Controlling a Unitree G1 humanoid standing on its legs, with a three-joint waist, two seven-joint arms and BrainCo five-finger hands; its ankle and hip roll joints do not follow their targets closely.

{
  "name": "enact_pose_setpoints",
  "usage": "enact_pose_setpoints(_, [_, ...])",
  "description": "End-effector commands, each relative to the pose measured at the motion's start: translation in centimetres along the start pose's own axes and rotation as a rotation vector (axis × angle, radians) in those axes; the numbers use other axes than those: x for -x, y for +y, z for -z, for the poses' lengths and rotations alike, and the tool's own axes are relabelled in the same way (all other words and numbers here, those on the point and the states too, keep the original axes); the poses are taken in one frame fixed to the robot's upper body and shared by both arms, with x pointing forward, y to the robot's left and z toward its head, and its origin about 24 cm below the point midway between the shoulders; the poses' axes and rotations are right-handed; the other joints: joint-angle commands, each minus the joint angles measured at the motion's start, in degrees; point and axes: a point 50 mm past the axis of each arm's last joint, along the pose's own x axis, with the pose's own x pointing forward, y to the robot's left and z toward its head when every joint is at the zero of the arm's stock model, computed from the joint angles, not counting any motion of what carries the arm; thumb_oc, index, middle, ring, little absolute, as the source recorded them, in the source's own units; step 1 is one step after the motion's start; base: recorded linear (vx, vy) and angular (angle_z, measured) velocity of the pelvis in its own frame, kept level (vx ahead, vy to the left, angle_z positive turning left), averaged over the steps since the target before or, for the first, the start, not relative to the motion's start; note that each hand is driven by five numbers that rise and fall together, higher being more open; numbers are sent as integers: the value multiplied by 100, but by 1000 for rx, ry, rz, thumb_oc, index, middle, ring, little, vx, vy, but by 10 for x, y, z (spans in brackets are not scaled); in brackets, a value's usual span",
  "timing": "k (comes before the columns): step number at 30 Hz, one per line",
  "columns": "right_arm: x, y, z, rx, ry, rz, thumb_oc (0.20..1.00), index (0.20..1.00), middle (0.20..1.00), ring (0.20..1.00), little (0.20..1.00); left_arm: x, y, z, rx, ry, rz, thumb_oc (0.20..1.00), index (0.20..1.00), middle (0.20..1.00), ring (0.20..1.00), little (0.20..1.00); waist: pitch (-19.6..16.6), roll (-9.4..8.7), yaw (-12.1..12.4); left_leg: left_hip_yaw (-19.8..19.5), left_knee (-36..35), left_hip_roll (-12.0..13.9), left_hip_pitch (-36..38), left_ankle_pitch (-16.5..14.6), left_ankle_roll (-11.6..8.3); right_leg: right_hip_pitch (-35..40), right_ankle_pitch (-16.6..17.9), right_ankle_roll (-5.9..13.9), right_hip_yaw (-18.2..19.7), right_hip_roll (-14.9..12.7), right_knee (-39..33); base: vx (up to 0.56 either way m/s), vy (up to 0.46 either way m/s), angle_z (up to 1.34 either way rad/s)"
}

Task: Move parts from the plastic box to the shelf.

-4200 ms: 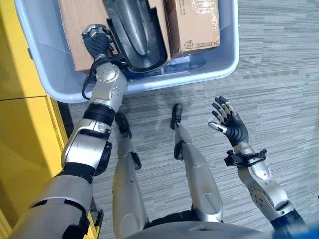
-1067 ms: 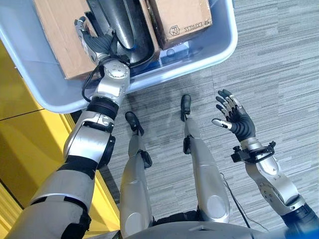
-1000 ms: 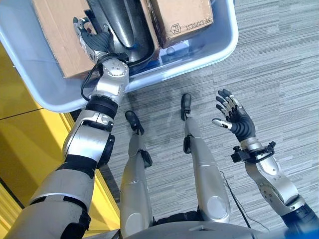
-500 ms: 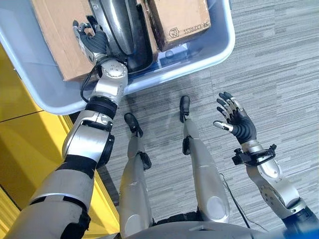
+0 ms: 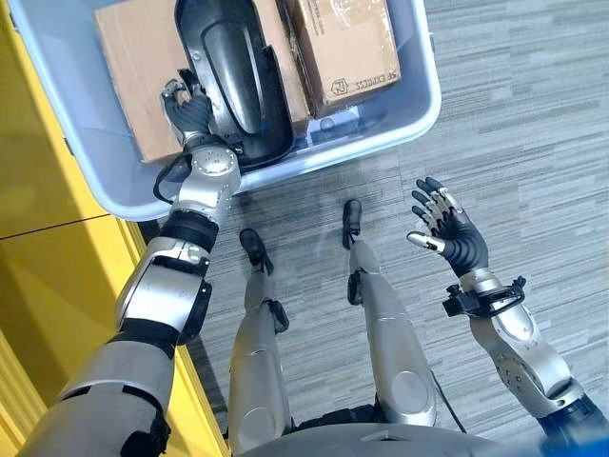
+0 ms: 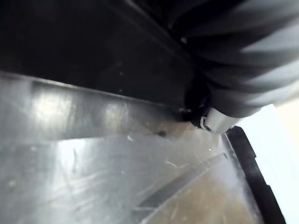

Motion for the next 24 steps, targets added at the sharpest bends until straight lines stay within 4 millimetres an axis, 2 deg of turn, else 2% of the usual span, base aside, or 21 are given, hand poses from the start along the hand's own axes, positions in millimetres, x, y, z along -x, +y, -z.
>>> enact_pose_setpoints(1, [8,-9,-6,25,-27,26,1000,1000,1000,1000,1000,-16,23,-17,57,-75,-87,200,200,200,200,200,-45,-65,-9,-532,626,69,494,-898,-175,386,-727,555,241,-179,617,22,28,7])
enact_pose_setpoints(4, [9,-9,-3,25,-19,34,1000,1000,1000,1000,1000,-12,30,-19,72,-118,-83,200,200,200,200,200,-131,-87,66,-565,597,59,708,-923,-169,677,-743,562,188,-194,568,2,32,11])
enact_pose_setpoints(5, [9,-10,-4,27,-20,37,1000,1000,1000,1000,1000,-9,34,-19,80,-140,-70,200,200,200,200,200,-163,-129,99,-546,598,37,755,-802,-135,777,-623,515,135,-228,514,-45,23,17])
enact_pose_setpoints(11, [8,-10,-2,22,-11,37,1000,1000,1000,1000,1000,2,51,-17,73,-209,-59,200,200,200,200,200,-401,-114,251,-606,493,11,1185,-831,-118,1342,-628,533,12,-256,315,22,26,13])
enact_pose_setpoints(19, [7,-17,-4,38,-13,56,1000,1000,1000,1000,1000,25,76,-17,46,-328,31,200,200,200,200,200,-844,57,442,-695,271,-10,1686,-824,-114,1925,-638,555,-93,-289,50,36,29,6])
enact_pose_setpoints(24, [9,-21,-2,57,13,52,1000,1000,1000,1000,1000,43,89,-7,42,-335,104,200,200,200,200,200,-1098,158,512,-720,184,-30,1922,-818,-100,2168,-667,549,-141,-288,-24,40,23,1])
